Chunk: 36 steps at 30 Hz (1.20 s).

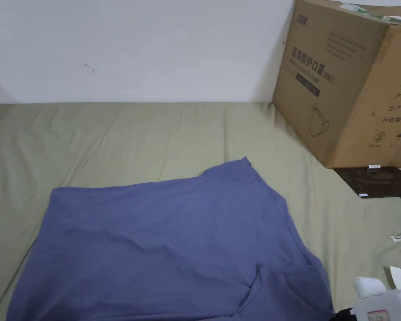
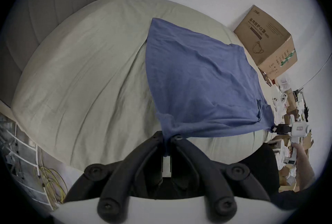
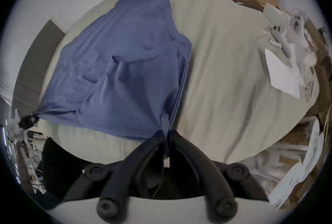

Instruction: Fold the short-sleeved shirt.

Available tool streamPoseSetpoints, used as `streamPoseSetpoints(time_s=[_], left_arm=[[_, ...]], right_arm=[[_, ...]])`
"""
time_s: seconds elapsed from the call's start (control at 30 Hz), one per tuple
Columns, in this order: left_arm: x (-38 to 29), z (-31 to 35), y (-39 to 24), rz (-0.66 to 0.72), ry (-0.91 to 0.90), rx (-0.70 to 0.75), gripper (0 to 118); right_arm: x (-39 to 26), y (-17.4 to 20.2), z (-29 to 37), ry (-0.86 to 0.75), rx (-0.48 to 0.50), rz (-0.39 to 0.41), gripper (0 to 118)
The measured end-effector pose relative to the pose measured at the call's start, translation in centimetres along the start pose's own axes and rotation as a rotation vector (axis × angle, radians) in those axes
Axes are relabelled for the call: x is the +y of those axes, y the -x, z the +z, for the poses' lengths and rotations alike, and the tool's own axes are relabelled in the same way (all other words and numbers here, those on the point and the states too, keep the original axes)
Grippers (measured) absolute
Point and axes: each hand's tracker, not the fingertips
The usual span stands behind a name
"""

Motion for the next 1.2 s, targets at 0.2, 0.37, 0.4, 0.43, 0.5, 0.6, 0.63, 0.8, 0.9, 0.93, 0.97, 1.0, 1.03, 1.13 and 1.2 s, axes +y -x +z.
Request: streamPoseSetpoints(time_s=[0.2, 0.37, 0.4, 0.43, 0.5, 0.6, 0.63, 0.8, 0.9, 0.93, 0.97, 1.0, 1.03, 1.13, 1.2], left_arm=[[-0.2, 0.7, 0.6, 0.014, 0.013, -0.019, 6], [1.2, 0.6, 0.6, 0.035, 0.015, -0.034, 6], [1.9, 0.5, 0.6, 0.045, 0.009, -0.044, 6], [2.8, 0.4, 0.7, 0.061, -0.001, -0.062, 6], [5.0, -0.1, 1.0, 0.102, -0.012, -0.1, 6], [9.6, -2.3, 1.3, 0.119, -0.012, -0.121, 6], [11.1, -3.2, 1.3, 0.124, -0.008, -0.122, 6], [18.6, -9.8, 0.4, 0.106, 0.03, -0.078, 6], [21.6, -13.8, 0.5, 0.144, 0.079, -0.051, 6], [22.1, -14.9, 0.4, 0.144, 0.099, -0.038, 7], [22.6, -15.9, 0.4, 0.144, 0.102, -0.022, 11], [22.8, -16.6, 0.4, 0.143, 0.107, -0.013, 25], [22.8, -17.0, 0.4, 0.143, 0.113, -0.009, 59], [22.2, -17.1, 0.5, 0.166, 0.093, 0.002, 104], [21.3, -16.3, 0.7, 0.189, 0.059, -0.029, 103]], right_arm=[[-0.9, -0.1, 1.7, -0.013, 0.016, 0.002, 3], [0.6, 0.5, 3.0, -0.058, 0.094, -0.063, 3], [1.3, 0.6, 3.3, -0.072, 0.107, -0.076, 3], [2.3, 0.6, 3.6, -0.085, 0.124, -0.091, 3], [4.8, 0.9, 3.9, -0.098, 0.151, -0.113, 3], [9.9, 2.0, 3.6, -0.122, 0.147, -0.124, 3], [11.8, 2.2, 3.0, -0.126, 0.145, -0.139, 3], [21.5, 4.2, -2.8, -0.094, 0.098, -0.142, 3], [25.0, 4.9, -6.7, -0.075, 0.059, -0.152, 3], [25.6, 5.2, -7.7, -0.063, 0.043, -0.154, 4], [25.9, 5.2, -8.6, -0.051, 0.025, -0.156, 11], [26.1, 5.4, -9.4, -0.046, 0.016, -0.153, 34], [26.0, 5.5, -9.8, -0.056, 0.007, -0.165, 85], [24.9, 5.3, -10.2, -0.069, -0.007, -0.204, 113], [23.7, 5.3, -9.3, -0.103, -0.007, -0.186, 113]])
